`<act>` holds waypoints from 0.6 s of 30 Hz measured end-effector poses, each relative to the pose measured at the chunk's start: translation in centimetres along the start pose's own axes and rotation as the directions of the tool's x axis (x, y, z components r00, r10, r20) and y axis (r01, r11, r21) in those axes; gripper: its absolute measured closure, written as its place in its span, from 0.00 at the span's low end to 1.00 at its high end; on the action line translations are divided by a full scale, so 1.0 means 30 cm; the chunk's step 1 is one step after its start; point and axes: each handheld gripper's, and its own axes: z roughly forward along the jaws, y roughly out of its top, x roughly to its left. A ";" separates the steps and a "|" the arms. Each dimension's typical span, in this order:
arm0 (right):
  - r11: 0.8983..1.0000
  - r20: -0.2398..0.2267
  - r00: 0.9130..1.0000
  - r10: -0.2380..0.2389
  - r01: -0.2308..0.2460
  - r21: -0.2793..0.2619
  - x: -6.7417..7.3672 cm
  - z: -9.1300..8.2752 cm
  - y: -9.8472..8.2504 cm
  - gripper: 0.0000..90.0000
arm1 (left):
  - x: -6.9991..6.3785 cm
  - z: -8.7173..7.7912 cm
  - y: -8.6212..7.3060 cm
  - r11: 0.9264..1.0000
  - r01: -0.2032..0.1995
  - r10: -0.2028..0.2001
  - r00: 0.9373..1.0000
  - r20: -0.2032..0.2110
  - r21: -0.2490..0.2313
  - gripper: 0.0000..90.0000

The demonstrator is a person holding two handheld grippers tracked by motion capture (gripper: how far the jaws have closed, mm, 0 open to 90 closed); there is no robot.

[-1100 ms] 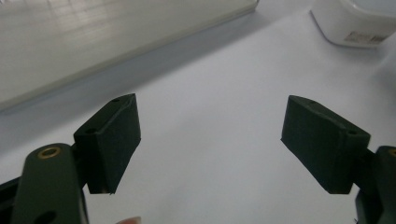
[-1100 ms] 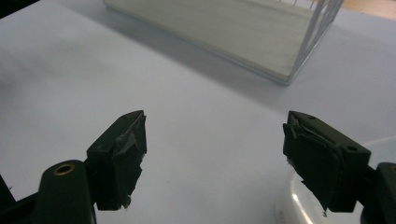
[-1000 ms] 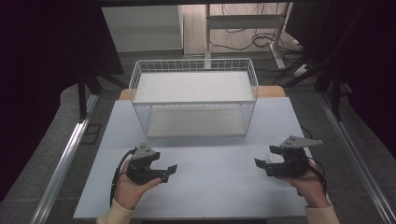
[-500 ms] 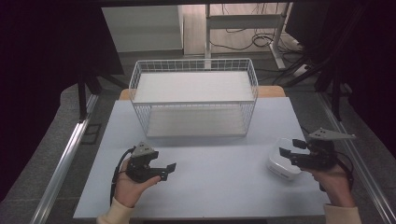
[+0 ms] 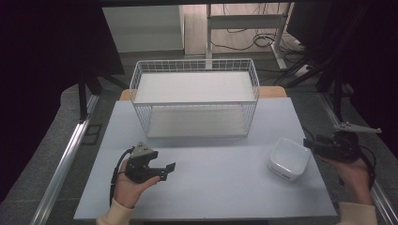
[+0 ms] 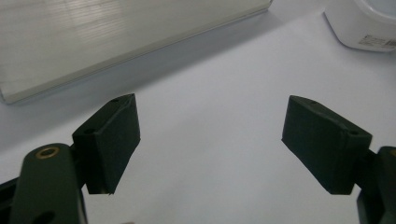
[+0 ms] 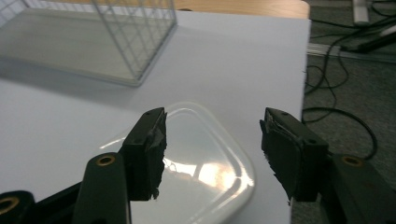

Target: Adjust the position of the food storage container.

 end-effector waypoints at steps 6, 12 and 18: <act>0.999 0.042 0.999 0.023 -0.025 0.036 -0.050 0.023 -0.022 0.52 | 0.003 -0.008 -0.002 1.000 0.013 -0.014 1.000 -0.016 -0.019 0.22; 0.996 0.149 0.989 0.013 -0.026 0.086 -0.088 0.049 -0.025 0.79 | 0.006 -0.013 -0.002 1.000 0.013 -0.014 1.000 -0.023 -0.026 0.22; 0.991 0.159 0.987 -0.003 -0.018 0.133 -0.133 0.071 -0.044 0.99 | 0.007 -0.011 -0.004 1.000 0.017 -0.017 1.000 -0.023 -0.017 0.22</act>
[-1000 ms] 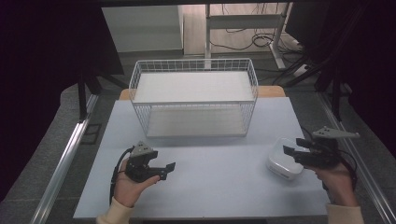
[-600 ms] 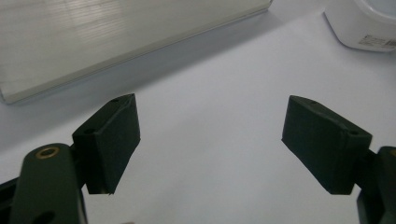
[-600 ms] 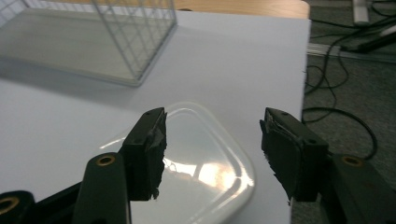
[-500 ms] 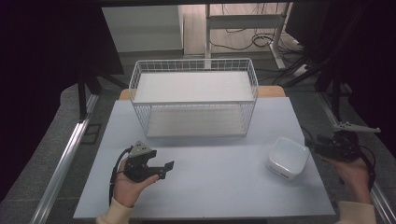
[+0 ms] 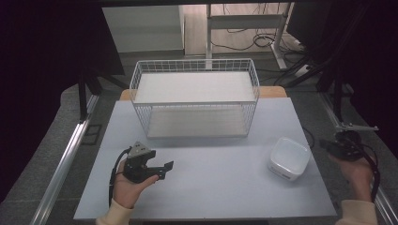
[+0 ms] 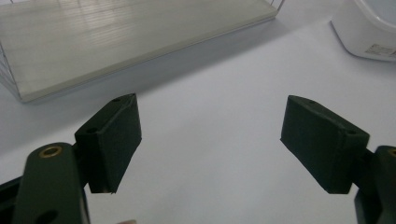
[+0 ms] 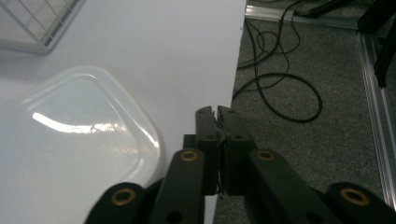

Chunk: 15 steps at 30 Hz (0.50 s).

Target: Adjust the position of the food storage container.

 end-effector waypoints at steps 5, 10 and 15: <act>0.999 -0.015 1.000 -0.013 0.014 0.050 -0.012 0.045 -0.024 0.99 | 0.005 -0.001 -0.002 1.000 0.001 -0.001 1.000 -0.002 0.005 0.22; 0.994 -0.037 0.998 -0.059 0.062 0.092 0.010 0.095 -0.034 0.99 | 0.003 0.003 -0.005 1.000 -0.002 0.002 1.000 -0.002 0.011 0.22; 0.991 -0.061 0.995 -0.079 0.085 0.106 0.019 0.106 -0.039 0.99 | 0.002 0.006 -0.006 1.000 -0.006 0.006 1.000 -0.002 0.013 0.22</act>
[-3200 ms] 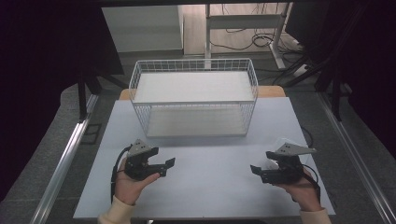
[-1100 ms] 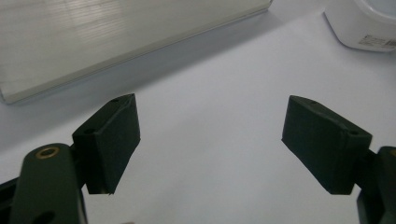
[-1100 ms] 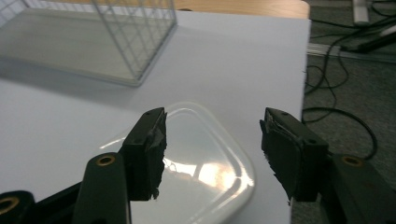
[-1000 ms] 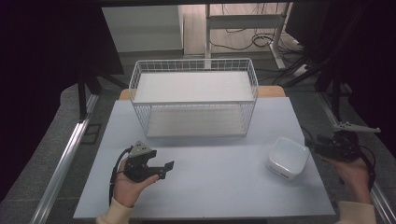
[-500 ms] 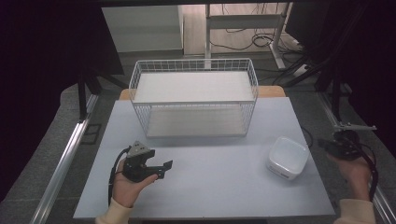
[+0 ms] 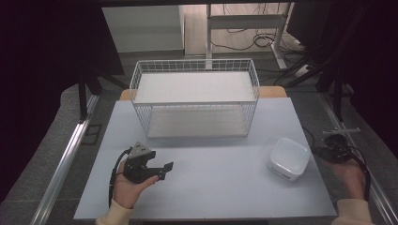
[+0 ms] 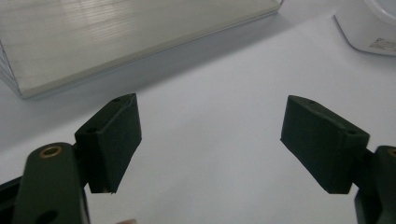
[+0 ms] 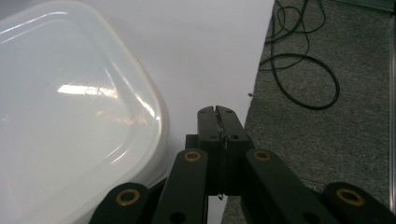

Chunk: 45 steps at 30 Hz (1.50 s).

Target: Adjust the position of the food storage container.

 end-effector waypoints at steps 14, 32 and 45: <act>0.996 -0.091 0.992 -0.088 0.090 0.016 0.071 -0.004 0.005 0.99 | 0.005 -0.005 -0.002 1.000 -0.002 0.002 1.000 -0.007 -0.001 0.22; 0.984 -0.160 0.976 -0.150 0.162 0.068 0.298 -0.002 0.019 0.99 | 0.000 0.002 -0.005 1.000 -0.006 0.006 1.000 -0.006 0.005 0.22; 0.957 -0.249 0.932 -0.264 0.286 0.056 0.501 0.012 0.053 0.99 | 0.003 0.004 -0.007 1.000 -0.004 0.004 1.000 -0.005 0.009 0.23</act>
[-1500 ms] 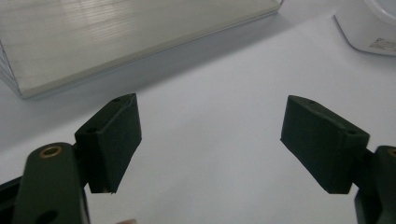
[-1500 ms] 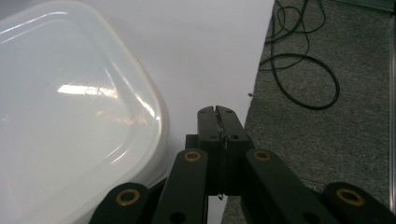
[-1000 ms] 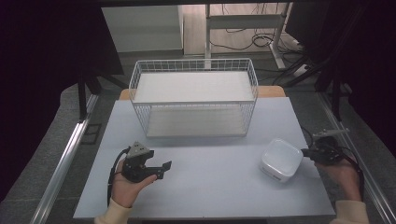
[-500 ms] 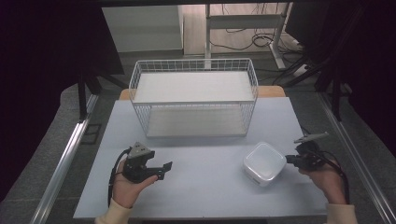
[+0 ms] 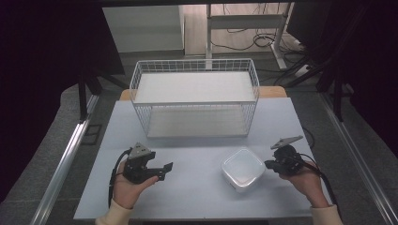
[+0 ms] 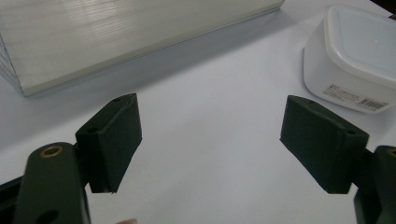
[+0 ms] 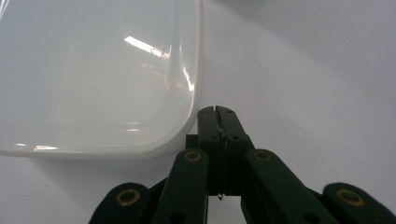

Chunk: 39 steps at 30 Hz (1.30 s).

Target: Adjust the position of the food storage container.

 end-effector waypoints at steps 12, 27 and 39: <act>0.998 -0.092 0.994 -0.061 0.062 0.010 0.125 0.047 0.041 0.99 | 0.000 0.002 -0.001 1.000 -0.002 0.002 1.000 -0.001 0.003 0.23; 0.998 -0.119 0.991 -0.066 0.064 -0.022 0.144 0.054 0.051 0.99 | -0.011 0.008 -0.004 1.000 -0.010 0.010 1.000 0.007 0.002 0.24; 0.993 -0.049 0.998 0.041 -0.046 -0.105 0.063 0.003 0.040 0.44 | -0.135 0.030 0.003 0.997 -0.081 0.077 0.981 0.181 0.016 0.54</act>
